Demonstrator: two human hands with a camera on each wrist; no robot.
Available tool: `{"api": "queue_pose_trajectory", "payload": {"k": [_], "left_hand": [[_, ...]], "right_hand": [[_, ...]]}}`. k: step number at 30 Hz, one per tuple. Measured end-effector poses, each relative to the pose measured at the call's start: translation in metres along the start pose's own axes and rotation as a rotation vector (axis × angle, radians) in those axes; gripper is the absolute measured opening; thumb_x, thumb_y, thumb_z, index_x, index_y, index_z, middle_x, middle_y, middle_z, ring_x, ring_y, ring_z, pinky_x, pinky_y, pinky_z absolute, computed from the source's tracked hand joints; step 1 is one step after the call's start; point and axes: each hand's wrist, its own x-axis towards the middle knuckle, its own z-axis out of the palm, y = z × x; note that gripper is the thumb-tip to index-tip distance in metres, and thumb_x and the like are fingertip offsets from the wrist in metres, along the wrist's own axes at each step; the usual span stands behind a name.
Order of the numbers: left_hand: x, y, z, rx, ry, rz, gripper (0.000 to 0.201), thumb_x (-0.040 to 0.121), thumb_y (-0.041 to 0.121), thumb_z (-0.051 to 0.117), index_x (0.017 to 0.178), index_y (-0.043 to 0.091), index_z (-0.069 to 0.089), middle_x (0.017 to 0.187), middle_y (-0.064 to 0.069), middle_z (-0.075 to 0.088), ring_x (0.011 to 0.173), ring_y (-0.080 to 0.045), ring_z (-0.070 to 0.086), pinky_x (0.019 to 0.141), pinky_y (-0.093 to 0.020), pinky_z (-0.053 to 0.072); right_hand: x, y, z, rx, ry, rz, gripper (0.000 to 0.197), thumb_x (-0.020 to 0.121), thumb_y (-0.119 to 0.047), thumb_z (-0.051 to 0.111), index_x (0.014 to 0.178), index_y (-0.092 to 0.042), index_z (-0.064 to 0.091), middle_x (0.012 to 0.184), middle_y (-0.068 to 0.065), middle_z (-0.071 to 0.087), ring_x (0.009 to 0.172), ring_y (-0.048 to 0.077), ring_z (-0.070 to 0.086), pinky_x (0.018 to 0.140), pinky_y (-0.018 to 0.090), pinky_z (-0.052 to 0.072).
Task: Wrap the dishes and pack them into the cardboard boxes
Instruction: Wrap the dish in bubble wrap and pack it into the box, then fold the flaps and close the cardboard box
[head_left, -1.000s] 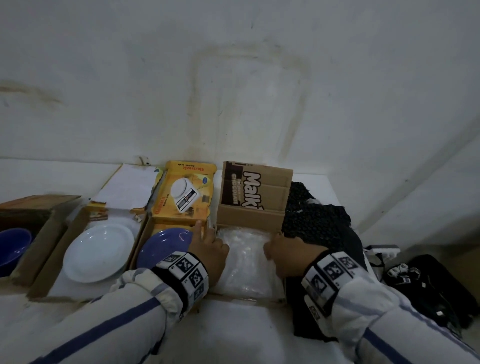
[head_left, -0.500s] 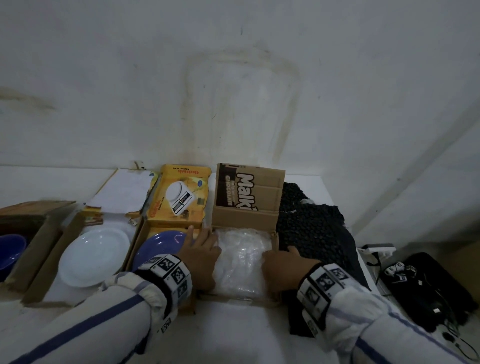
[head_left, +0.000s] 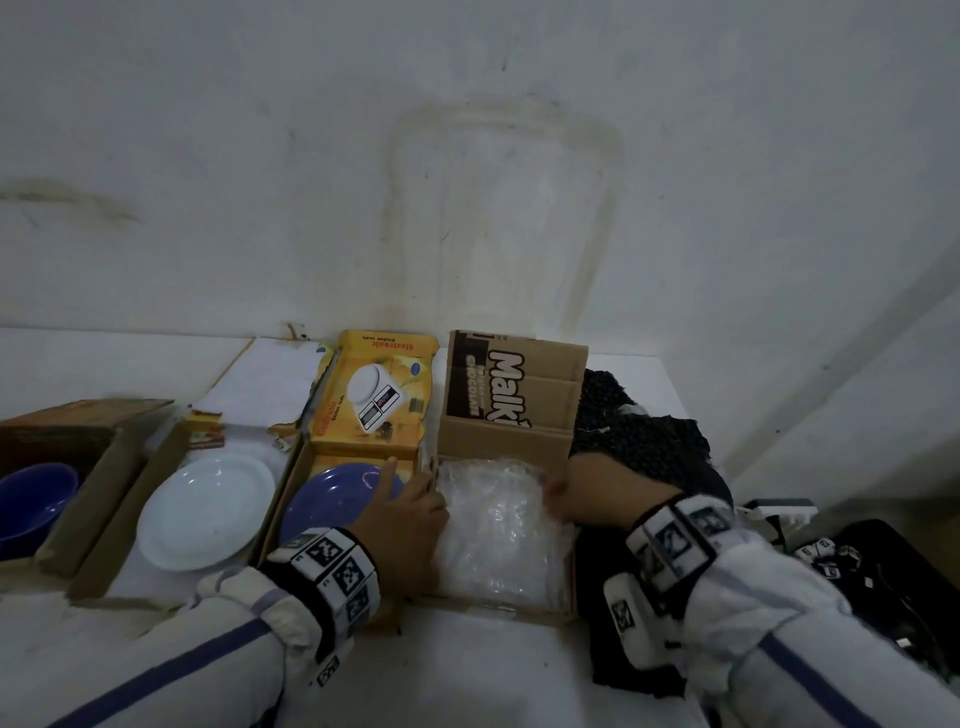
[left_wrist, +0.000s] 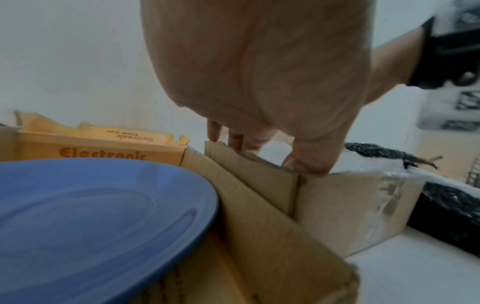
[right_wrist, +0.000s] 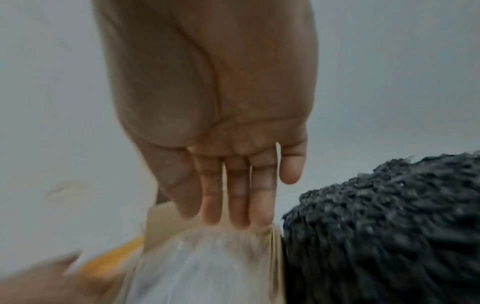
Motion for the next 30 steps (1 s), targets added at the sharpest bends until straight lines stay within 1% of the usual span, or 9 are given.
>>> {"api": "queue_pose_trajectory", "payload": {"k": [4, 6, 9, 11, 15, 20, 25, 28, 30], "left_hand": [[0.004, 0.004, 0.004, 0.012, 0.020, -0.015, 0.065, 0.083, 0.039, 0.056, 0.138, 0.010, 0.038, 0.144, -0.004, 0.036, 0.143, -0.027, 0.010, 0.109, -0.065, -0.008], [0.005, 0.003, 0.003, -0.027, 0.018, -0.021, 0.064, 0.083, 0.037, 0.056, 0.139, 0.012, 0.038, 0.145, -0.002, 0.035, 0.144, -0.025, 0.007, 0.109, -0.064, -0.008], [0.004, -0.003, 0.003, -0.197, 0.041, -0.020, 0.057, 0.085, 0.024, 0.053, 0.140, 0.021, 0.038, 0.146, 0.006, 0.032, 0.146, -0.018, 0.002, 0.112, -0.061, -0.009], [0.003, -0.008, 0.007, -0.373, 0.170, -0.046, 0.051, 0.082, 0.014, 0.054, 0.132, 0.025, 0.047, 0.140, 0.008, 0.038, 0.142, -0.016, 0.017, 0.117, -0.053, 0.003], [0.002, -0.016, 0.021, -0.497, 0.311, -0.120, 0.036, 0.080, 0.014, 0.055, 0.114, 0.025, 0.057, 0.121, 0.006, 0.050, 0.117, -0.016, 0.045, 0.101, -0.032, 0.036], [0.000, -0.011, 0.031, -0.428, 0.343, -0.091, 0.027, 0.087, 0.019, 0.053, 0.110, 0.025, 0.063, 0.120, 0.007, 0.052, 0.109, -0.015, 0.047, 0.093, -0.026, 0.037], [-0.001, -0.010, 0.033, -0.424, 0.436, -0.053, 0.030, 0.086, 0.019, 0.055, 0.115, 0.019, 0.064, 0.119, 0.001, 0.056, 0.108, -0.019, 0.050, 0.092, -0.030, 0.039], [0.002, -0.005, 0.014, -0.721, 0.702, -0.137, 0.044, 0.079, 0.021, 0.061, 0.120, 0.008, 0.054, 0.116, -0.010, 0.054, 0.103, -0.016, 0.049, 0.088, -0.031, 0.040], [0.009, -0.007, -0.010, -0.999, 0.798, -0.179, 0.061, 0.082, 0.016, 0.065, 0.136, 0.005, 0.039, 0.132, -0.014, 0.043, 0.112, -0.022, 0.048, 0.091, -0.036, 0.044]], "right_hand": [[0.013, 0.025, -0.037, 0.379, 0.451, 0.219, 0.029, 0.086, -0.023, 0.057, 0.070, 0.000, 0.062, 0.077, 0.012, 0.062, 0.076, 0.027, 0.058, 0.066, 0.029, 0.041], [0.018, 0.027, -0.040, 0.664, 0.465, 0.246, 0.029, 0.083, -0.016, 0.061, 0.059, -0.011, 0.045, 0.065, 0.008, 0.046, 0.064, 0.024, 0.047, 0.063, 0.030, 0.035], [0.017, 0.019, -0.037, 1.149, 0.351, 0.169, 0.012, 0.086, -0.007, 0.061, 0.093, -0.016, 0.058, 0.090, 0.004, 0.059, 0.082, 0.016, 0.055, 0.067, 0.030, 0.043], [0.015, 0.016, -0.033, 1.261, 0.361, 0.120, 0.028, 0.087, -0.006, 0.059, 0.114, -0.014, 0.056, 0.105, 0.003, 0.062, 0.093, 0.015, 0.058, 0.064, 0.025, 0.043], [0.004, 0.018, -0.025, 1.177, 0.443, 0.063, 0.023, 0.089, -0.008, 0.060, 0.110, -0.016, 0.057, 0.093, -0.006, 0.060, 0.082, 0.006, 0.055, 0.061, 0.019, 0.040], [-0.011, 0.021, -0.009, 0.990, 0.418, 0.038, 0.024, 0.088, -0.009, 0.061, 0.112, -0.006, 0.062, 0.084, 0.002, 0.061, 0.077, 0.015, 0.057, 0.066, 0.022, 0.045], [-0.021, 0.012, 0.010, 1.108, 0.352, 0.115, 0.020, 0.094, -0.018, 0.055, 0.113, -0.025, 0.051, 0.083, 0.006, 0.057, 0.078, 0.023, 0.055, 0.067, 0.033, 0.049], [-0.022, 0.013, 0.016, 1.157, 0.279, 0.077, 0.036, 0.093, -0.015, 0.055, 0.123, -0.033, 0.048, 0.082, 0.004, 0.058, 0.081, 0.019, 0.056, 0.072, 0.032, 0.049], [-0.022, 0.016, 0.017, 1.138, 0.236, 0.058, 0.045, 0.090, -0.007, 0.055, 0.123, -0.038, 0.046, 0.078, 0.007, 0.056, 0.080, 0.019, 0.054, 0.071, 0.030, 0.046]]}}
